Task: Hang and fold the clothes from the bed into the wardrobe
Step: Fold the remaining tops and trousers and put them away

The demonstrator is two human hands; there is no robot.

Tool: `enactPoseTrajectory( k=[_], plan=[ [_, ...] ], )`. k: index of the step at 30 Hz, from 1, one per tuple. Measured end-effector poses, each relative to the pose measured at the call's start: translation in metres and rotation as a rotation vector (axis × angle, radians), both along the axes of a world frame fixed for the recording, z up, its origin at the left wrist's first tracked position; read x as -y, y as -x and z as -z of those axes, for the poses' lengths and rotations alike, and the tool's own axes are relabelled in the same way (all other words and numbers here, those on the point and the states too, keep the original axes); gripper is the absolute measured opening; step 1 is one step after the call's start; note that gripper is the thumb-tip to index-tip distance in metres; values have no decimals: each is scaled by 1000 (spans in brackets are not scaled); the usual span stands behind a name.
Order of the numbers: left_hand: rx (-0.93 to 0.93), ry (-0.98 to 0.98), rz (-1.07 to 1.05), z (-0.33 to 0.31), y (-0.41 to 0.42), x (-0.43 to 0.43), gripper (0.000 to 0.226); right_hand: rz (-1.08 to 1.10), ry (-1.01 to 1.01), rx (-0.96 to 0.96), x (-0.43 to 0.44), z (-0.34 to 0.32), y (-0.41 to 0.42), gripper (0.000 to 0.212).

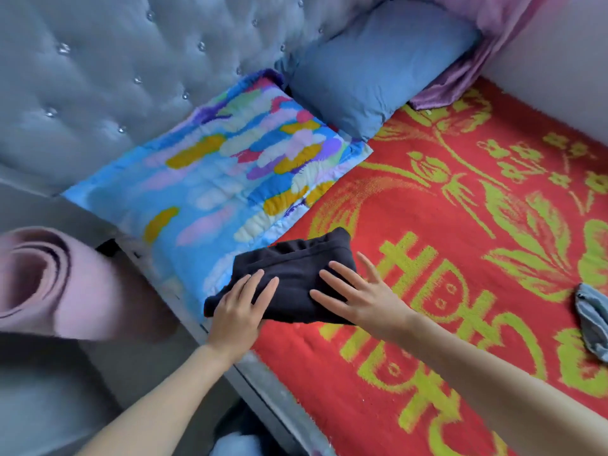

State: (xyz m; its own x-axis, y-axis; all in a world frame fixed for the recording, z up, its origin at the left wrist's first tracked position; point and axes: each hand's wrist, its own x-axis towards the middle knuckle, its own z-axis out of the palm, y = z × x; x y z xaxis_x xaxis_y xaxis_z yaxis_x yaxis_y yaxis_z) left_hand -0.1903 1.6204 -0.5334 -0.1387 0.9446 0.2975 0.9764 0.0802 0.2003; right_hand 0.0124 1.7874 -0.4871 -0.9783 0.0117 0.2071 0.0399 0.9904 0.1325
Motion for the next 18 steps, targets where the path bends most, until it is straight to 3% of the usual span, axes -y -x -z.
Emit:
enactPoseTrajectory(
  k=[2, 5, 11, 14, 18],
  plan=[
    [-31, -45, -65, -27, 8, 48, 61, -127, -37, -23, 24, -24, 25, 39],
    [-58, -51, -167, -57, 18, 115, 86, -294, -21, -50, 63, -49, 61, 38],
    [-141, -27, -405, -100, 11, 270, 84, -668, -11, -68, 171, -93, 131, 42],
    [-179, 33, -538, -114, 5, 356, 61, -870, -52, -34, 243, -116, 171, 49],
    [-238, 56, -731, -120, -4, 461, 59, -1081, -113, -39, 346, -134, 213, 60]
  ],
)
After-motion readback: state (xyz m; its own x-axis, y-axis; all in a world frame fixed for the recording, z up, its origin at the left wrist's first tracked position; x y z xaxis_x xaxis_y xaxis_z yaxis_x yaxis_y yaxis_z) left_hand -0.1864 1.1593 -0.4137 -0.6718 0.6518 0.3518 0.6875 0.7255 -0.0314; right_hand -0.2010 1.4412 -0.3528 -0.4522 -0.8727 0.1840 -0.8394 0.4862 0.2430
